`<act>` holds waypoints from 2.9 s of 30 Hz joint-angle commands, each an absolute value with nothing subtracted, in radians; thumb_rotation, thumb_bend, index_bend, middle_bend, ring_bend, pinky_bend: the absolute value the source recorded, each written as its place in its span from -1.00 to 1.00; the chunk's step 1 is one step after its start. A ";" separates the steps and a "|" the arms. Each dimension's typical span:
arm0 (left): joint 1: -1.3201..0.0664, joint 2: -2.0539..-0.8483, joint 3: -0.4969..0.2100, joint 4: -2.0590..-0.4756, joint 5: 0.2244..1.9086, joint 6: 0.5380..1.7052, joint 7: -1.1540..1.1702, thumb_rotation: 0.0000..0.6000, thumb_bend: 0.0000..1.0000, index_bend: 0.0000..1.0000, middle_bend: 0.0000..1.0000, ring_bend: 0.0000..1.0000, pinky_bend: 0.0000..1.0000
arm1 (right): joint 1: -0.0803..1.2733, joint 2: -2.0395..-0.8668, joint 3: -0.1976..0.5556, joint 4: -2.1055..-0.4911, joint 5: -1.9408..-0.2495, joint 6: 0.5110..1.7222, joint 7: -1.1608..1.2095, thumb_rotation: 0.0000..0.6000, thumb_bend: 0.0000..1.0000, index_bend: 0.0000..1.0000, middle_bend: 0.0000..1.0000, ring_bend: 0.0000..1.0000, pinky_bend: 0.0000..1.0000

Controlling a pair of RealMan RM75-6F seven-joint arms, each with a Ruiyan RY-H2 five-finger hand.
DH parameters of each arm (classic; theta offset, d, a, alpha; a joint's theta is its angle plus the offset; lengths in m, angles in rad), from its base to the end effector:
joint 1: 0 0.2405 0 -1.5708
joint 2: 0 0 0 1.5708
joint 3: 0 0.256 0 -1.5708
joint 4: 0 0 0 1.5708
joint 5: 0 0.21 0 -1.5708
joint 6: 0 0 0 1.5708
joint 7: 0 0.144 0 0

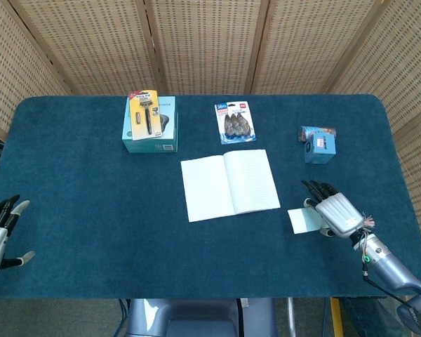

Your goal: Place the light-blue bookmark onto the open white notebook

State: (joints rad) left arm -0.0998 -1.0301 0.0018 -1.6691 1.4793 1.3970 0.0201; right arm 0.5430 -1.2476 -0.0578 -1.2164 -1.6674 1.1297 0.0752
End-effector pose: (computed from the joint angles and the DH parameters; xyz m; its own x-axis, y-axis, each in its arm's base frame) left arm -0.3162 0.1732 0.1653 0.4406 0.1325 0.8879 0.8958 -0.0012 -0.4444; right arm -0.2880 -0.3074 0.0957 0.7023 -0.1366 0.6987 -0.6601 -0.4923 0.5673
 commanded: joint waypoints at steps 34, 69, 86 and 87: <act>-0.154 -1.004 -0.052 -1.633 1.310 1.253 -0.061 1.00 -1.00 -1.00 -1.00 -1.00 -1.00 | 1.188 -1.342 0.142 -1.288 -1.955 0.764 -0.667 1.00 -1.00 0.25 -0.93 -1.00 -0.51; -0.189 -1.006 -0.056 -1.608 1.282 1.182 -0.082 1.00 -1.00 -1.00 -1.00 -1.00 -1.00 | 1.330 -1.633 -0.183 -0.778 -2.184 0.876 -0.485 1.00 -1.00 0.25 -1.00 -1.00 -0.51; -0.191 -1.012 -0.053 -1.616 1.280 1.186 -0.058 1.00 -1.00 -1.00 -1.00 -1.00 -1.00 | 1.294 -1.590 -0.202 -0.789 -2.133 0.920 -0.506 1.00 -1.00 -1.00 -1.00 -1.00 -0.65; -0.191 -1.012 -0.053 -1.616 1.280 1.187 -0.058 1.00 -1.00 -1.00 -1.00 -1.00 -1.00 | 1.291 -1.585 -0.201 -0.794 -2.128 0.921 -0.509 1.00 -1.00 -1.00 -1.00 -1.00 -0.66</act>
